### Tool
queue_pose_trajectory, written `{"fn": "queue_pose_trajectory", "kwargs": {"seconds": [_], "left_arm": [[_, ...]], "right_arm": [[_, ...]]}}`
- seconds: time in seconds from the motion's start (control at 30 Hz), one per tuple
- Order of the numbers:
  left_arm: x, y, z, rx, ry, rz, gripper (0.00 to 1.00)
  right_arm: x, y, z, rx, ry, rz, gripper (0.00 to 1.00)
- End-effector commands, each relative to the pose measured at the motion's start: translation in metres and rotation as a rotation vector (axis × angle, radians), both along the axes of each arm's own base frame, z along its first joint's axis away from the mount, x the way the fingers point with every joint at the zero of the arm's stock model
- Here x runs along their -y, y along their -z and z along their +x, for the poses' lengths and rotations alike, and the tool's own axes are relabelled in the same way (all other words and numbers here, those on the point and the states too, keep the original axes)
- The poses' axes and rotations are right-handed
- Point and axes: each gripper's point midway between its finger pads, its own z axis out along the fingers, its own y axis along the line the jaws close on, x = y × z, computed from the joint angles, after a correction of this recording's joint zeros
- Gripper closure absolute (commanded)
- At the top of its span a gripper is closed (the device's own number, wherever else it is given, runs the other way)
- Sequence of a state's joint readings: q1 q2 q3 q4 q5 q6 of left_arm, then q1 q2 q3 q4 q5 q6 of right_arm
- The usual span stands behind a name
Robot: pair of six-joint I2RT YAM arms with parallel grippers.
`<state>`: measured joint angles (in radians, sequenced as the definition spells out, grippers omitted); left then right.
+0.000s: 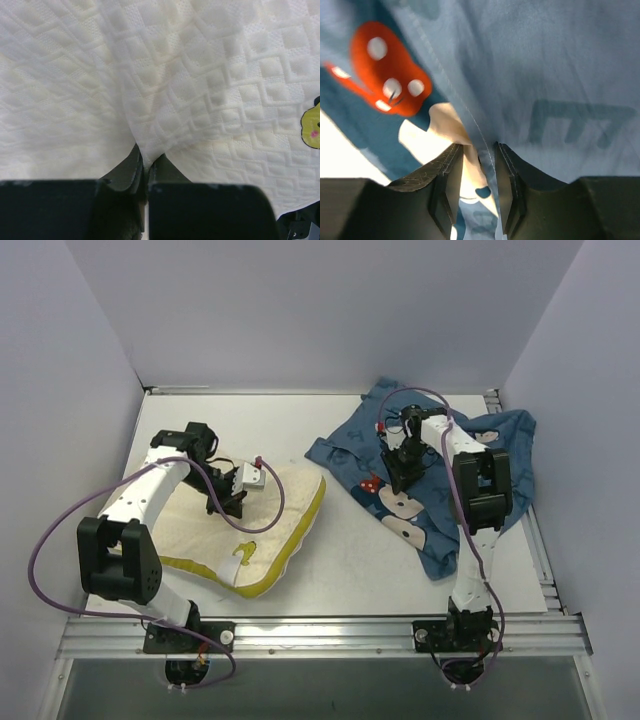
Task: Put the pillow into the pillowcase
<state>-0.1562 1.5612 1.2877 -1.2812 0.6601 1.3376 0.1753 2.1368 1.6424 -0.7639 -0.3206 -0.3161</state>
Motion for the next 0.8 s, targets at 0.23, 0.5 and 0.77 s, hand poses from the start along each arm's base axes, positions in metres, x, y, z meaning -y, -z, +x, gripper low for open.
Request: {"fn": "queue_pose_trajectory", "kwargs": {"seconds": [0.23, 0.5, 0.77], "left_arm": [[0.012, -0.032, 0.003, 0.038, -0.024, -0.083, 1.0], [0.013, -0.029, 0.002, 0.036, -0.011, -0.08, 1.0], [0.015, -0.029, 0.005, 0.036, -0.008, -0.078, 1.0]], "right_arm": [[0.015, -0.011, -0.004, 0.004, 0.006, -0.042, 0.8], [0.011, -0.051, 0.006, 0.056, 0.108, 0.105, 0.71], [0.0, -0.038, 0.02, 0.062, 0.082, 0.038, 0.71]]}}
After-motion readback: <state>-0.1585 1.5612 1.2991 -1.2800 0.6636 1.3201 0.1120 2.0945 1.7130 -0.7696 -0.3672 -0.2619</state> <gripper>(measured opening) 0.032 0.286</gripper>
